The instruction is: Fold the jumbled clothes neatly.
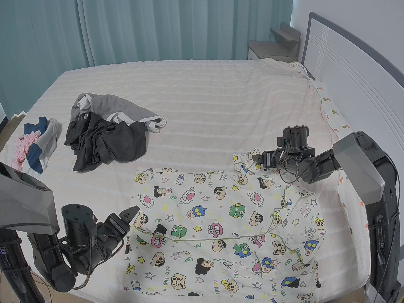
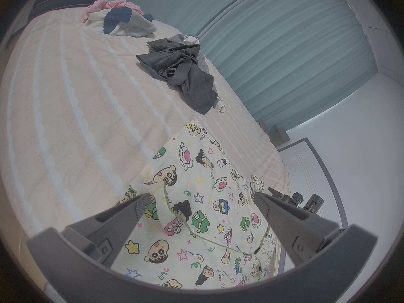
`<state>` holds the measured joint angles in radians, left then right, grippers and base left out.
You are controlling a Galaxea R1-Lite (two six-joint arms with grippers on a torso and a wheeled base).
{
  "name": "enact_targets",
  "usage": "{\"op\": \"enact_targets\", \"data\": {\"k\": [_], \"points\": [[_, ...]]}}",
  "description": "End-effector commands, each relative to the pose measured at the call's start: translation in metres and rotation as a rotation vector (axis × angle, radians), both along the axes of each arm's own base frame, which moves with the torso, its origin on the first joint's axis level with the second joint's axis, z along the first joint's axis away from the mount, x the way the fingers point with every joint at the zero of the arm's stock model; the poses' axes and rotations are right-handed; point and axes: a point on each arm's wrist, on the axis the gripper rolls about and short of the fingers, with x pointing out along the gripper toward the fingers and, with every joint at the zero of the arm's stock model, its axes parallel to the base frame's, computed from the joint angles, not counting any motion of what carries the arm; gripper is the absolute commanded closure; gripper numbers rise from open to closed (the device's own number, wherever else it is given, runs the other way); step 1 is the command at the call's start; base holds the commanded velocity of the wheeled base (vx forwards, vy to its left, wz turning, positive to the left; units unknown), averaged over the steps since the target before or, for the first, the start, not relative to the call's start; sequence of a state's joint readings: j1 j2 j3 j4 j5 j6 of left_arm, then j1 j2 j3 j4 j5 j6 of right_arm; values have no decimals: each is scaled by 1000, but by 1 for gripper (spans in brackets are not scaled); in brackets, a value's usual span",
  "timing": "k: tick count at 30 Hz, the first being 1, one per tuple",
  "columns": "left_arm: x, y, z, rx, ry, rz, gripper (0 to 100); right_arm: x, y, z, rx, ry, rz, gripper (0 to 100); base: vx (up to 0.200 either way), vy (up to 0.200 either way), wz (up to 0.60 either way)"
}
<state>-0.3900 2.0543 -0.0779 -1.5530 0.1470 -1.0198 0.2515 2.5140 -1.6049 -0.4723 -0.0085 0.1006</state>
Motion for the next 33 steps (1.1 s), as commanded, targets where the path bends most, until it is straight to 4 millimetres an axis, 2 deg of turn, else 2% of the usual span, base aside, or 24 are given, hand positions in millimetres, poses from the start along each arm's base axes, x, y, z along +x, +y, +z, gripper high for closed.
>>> {"op": "enact_targets", "data": {"k": [1, 18, 19, 33], "points": [[1, 0, 1, -6, -14, 1, 0, 2, 1, -10, -5, 13, 1, 0, 0, 0, 0], [1, 0, 0, -5, -11, 1, 0, 6, 1, -22, -49, 34, -47, 0, 0, 0, 0], [1, 0, 0, -5, -11, 1, 0, 5, 1, -22, -53, 38, -45, 100, 0, 0, 0], [1, 0, 0, -4, -10, 2, 0, 3, 1, -19, -46, 38, -44, 100, 0, 0, 0]]}}
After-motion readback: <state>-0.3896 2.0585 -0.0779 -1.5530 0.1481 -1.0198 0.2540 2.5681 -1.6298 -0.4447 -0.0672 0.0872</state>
